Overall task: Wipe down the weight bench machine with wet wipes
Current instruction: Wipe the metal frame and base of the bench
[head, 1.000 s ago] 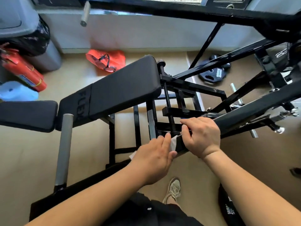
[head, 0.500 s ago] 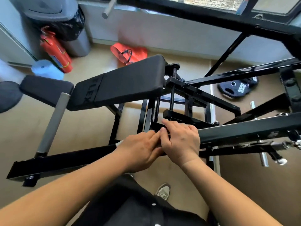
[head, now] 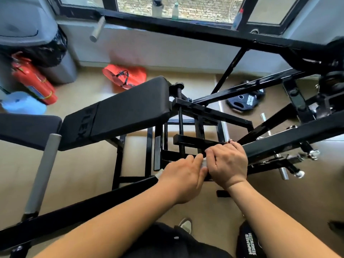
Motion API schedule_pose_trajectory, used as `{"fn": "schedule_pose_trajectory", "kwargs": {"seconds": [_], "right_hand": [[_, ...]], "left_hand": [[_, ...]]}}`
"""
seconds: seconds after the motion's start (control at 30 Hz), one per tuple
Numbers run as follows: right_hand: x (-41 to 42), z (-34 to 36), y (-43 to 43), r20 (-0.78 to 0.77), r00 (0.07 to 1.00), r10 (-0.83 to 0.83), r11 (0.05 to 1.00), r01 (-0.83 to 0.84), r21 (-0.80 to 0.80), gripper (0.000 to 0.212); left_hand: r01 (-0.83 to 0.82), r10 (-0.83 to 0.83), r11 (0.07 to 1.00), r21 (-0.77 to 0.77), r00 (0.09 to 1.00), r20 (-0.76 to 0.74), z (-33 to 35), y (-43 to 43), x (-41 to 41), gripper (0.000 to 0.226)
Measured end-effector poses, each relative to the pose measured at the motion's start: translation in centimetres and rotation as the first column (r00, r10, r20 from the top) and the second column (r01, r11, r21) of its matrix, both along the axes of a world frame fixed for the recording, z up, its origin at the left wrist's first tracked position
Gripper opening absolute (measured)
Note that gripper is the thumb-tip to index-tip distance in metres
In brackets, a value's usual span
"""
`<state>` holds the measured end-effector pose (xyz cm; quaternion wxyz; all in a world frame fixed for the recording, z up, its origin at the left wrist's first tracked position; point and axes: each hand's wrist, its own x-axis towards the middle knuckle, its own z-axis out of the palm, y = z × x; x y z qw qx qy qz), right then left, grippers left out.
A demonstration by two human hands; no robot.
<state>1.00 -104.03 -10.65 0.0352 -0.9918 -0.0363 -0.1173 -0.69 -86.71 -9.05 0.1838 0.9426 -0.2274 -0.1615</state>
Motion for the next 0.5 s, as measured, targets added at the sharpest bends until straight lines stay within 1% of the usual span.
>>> {"fn": "schedule_pose_trajectory", "kwargs": {"seconds": [0.07, 0.17, 0.23, 0.3, 0.4, 0.47, 0.5], "right_hand": [[0.0, -0.1, -0.2, 0.009, 1.0, 0.006, 1.0, -0.006, 0.0, 0.039], [-0.2, 0.1, -0.2, 0.029, 0.999, 0.022, 1.0, -0.022, 0.019, 0.038], [-0.3, 0.1, -0.1, 0.045, 0.999, 0.028, 0.999, -0.029, 0.019, 0.041], [-0.1, 0.2, -0.2, 0.049, 0.998, 0.032, 0.999, -0.032, 0.0, 0.043], [-0.1, -0.1, -0.3, 0.058, 0.998, 0.029, 0.999, -0.027, -0.035, 0.041], [0.0, 0.0, -0.1, 0.043, 0.999, 0.019, 0.998, -0.016, -0.055, 0.042], [0.0, -0.1, 0.0, 0.031, 0.999, 0.013, 0.998, -0.011, -0.06, 0.044]], "left_hand": [[0.011, -0.01, 0.999, -0.04, 1.0, 0.015, 0.0, -0.5, 0.1, 0.051], [0.066, -0.066, 0.997, -0.034, 0.998, -0.005, -0.6, 3.4, -1.4, 0.063], [0.073, -0.073, 0.997, 0.005, 0.997, -0.017, -1.0, 7.1, -2.7, 0.067], [0.044, -0.043, 0.998, 0.047, 0.999, -0.03, -1.1, 8.6, -2.8, 0.065], [-0.037, 0.039, 0.999, 0.029, 0.996, -0.084, -0.7, 5.5, -1.2, 0.044], [-0.062, 0.061, 0.998, -0.007, 0.992, -0.111, -0.5, 2.4, 0.3, 0.041], [-0.056, 0.053, 0.998, -0.023, 0.994, -0.097, -0.6, 1.2, 0.7, 0.041]]}}
